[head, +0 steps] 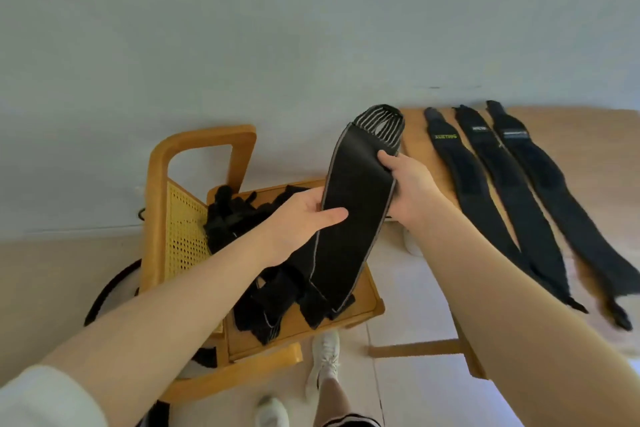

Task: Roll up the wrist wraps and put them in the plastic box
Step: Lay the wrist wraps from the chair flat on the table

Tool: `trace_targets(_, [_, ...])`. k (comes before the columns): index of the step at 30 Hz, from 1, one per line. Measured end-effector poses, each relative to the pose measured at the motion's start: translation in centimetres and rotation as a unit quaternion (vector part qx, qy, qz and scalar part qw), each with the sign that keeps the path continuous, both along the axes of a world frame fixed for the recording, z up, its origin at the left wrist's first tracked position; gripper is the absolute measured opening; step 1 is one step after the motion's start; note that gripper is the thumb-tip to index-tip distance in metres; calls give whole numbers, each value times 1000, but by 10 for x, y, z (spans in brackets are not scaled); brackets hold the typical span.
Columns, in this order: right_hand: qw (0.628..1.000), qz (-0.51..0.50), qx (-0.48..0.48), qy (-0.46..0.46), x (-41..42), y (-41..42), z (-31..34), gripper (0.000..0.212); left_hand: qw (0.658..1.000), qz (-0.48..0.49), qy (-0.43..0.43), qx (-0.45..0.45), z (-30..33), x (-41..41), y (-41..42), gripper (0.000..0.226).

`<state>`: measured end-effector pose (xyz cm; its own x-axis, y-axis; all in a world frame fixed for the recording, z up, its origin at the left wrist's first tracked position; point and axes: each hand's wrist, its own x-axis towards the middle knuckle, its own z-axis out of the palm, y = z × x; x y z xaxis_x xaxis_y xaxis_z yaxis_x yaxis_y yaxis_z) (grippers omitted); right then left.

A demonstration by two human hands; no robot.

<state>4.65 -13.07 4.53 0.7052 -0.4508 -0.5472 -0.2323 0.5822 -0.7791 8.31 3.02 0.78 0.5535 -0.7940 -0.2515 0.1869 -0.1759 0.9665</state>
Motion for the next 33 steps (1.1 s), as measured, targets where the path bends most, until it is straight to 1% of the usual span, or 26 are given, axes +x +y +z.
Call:
trace_targets(1, [1000, -7, 18, 8, -12, -2, 3, 25, 999, 10, 27, -20, 6, -10, -5, 26])
trace_targets(2, [999, 11, 35, 5, -24, -6, 3, 40, 998, 29, 52, -37, 12, -18, -10, 24])
trace_targets(3, [998, 43, 50, -4, -37, -9, 1, 54, 994, 56, 80, -50, 18, -24, -16, 23])
trace_targets(4, [995, 85, 56, -17, -50, -13, 1, 63, 988, 89, 111, -58, 24, -29, -24, 23])
trace_targets(6, [986, 162, 35, -10, -76, -20, -4, 69, 972, 148, 170, -64, 36, -37, -40, 21])
trace_targets(7, [983, 183, 9, 9, -89, -23, -6, 67, 965, 172, 189, -63, 41, -40, -49, 20])
trace_targets(8, [979, 193, -42, 51, -102, -27, -9, 62, 959, 192, 199, -56, 45, -43, -58, 21])
trace_targets(9, [966, 214, -111, 93, -116, -32, -11, 52, 954, 211, 206, -50, 48, -45, -67, 22])
trace_targets(11, [913, 271, -268, 144, -141, -48, -14, 19, 946, 233, 220, -45, 51, -50, -85, 27])
trace_targets(12, [896, 276, -311, 157, -153, -57, -13, 10, 945, 234, 225, -43, 53, -54, -93, 30])
trace_targets(13, [894, 260, -328, 161, -164, -66, -12, 9, 945, 232, 228, -43, 56, -58, -103, 31])
trace_targets(16, [926, 205, -298, 106, -197, -96, 5, 12, 958, 188, 213, -49, 69, -80, -136, 30])
trace_targets(19, [956, 153, -250, 12, -227, -133, 28, 14, 980, 130, 149, -25, 82, -109, -172, 18])
trace_targets(23, [965, 80, -228, -100, -265, -185, 61, 21, 993, 81, 90, 8, 95, -153, -215, 6])
trace_targets(24, [965, 68, -216, -129, -275, -198, 69, 22, 996, 55, 53, 34, 98, -165, -225, 7])
trace_targets(25, [964, 56, -207, -158, -284, -210, 74, 23, 997, 25, -18, 70, 101, -176, -236, 13])
trace_targets(26, [961, 43, -207, -178, -293, -222, 79, 23, 988, 0, -112, 102, 102, -187, -247, 18])
trace_targets(27, [958, 32, -218, -185, -302, -234, 83, 22, 970, -2, -215, 117, 103, -197, -258, 20])
trace_targets(28, [955, 21, -233, -182, -310, -244, 86, 20, 946, 19, -306, 107, 104, -206, -269, 18])
trace_targets(29, [952, 7, -248, -178, -318, -255, 88, 19, 928, 39, -363, 69, 107, -216, -278, 10])
trace_targets(30, [950, -7, -256, -178, -326, -266, 89, 19, 918, 38, -395, 24, 110, -226, -287, 15])
trace_targets(31, [948, -20, -261, -180, -333, -276, 89, 20, 908, 7, -418, -21, 112, -234, -295, 34])
trace_targets(32, [947, -32, -264, -179, -339, -285, 91, 20, 896, -49, -439, -52, 112, -241, -302, 53])
trace_targets(33, [946, -47, -266, -177, -344, -295, 92, 19, 875, -102, -469, -64, 110, -248, -310, 69])
